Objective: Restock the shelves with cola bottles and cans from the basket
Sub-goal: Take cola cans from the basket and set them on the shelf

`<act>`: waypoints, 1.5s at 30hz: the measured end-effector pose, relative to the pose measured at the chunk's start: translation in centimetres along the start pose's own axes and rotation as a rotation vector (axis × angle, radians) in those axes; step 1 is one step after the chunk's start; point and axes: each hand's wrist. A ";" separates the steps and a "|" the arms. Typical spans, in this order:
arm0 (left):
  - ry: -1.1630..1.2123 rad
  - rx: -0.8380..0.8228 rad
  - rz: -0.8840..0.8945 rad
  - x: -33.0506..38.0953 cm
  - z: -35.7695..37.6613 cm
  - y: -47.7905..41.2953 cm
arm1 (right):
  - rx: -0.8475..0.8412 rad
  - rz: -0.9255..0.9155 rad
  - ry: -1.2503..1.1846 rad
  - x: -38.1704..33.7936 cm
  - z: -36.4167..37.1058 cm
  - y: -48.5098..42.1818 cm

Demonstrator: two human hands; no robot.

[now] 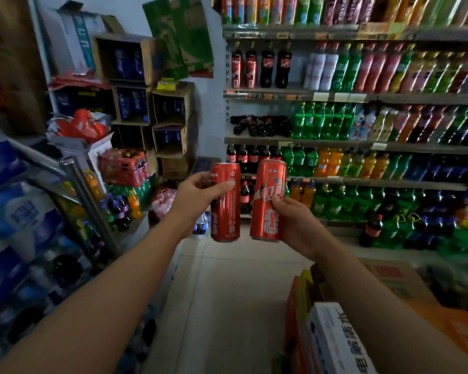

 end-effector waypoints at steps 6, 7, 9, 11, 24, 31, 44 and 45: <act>-0.012 -0.005 -0.013 -1.5 1.0 -9.5 | -0.064 0.031 0.022 -1.1 -2.7 -9.6; -0.017 -0.010 -0.011 -1.6 1.1 -11.2 | -0.080 0.033 0.018 -1.3 -3.1 -11.2; -0.029 -0.029 -0.002 -1.8 1.2 -15.5 | -0.084 0.028 0.011 -2.1 -3.9 -15.2; -0.022 -0.055 0.012 -1.7 1.1 -19.1 | -0.059 0.018 0.047 -3.1 -4.3 -18.2; -0.013 -0.151 0.057 -1.2 4.1 -46.3 | 0.188 -0.081 0.126 -12.3 -10.4 -40.4; -0.029 -0.151 0.072 -3.5 7.7 -58.8 | 0.178 -0.072 0.154 -15.5 -16.8 -51.8; 0.002 -0.107 0.179 0.9 15.6 -82.5 | 0.130 -0.217 0.108 -27.5 -27.8 -72.6; 0.004 -0.103 0.186 1.4 16.1 -84.0 | 0.138 -0.229 0.094 -28.0 -28.3 -74.0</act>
Point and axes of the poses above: each hand's wrist, its own y-axis away from the middle knuckle, its own z-axis out of the palm, x = y × z
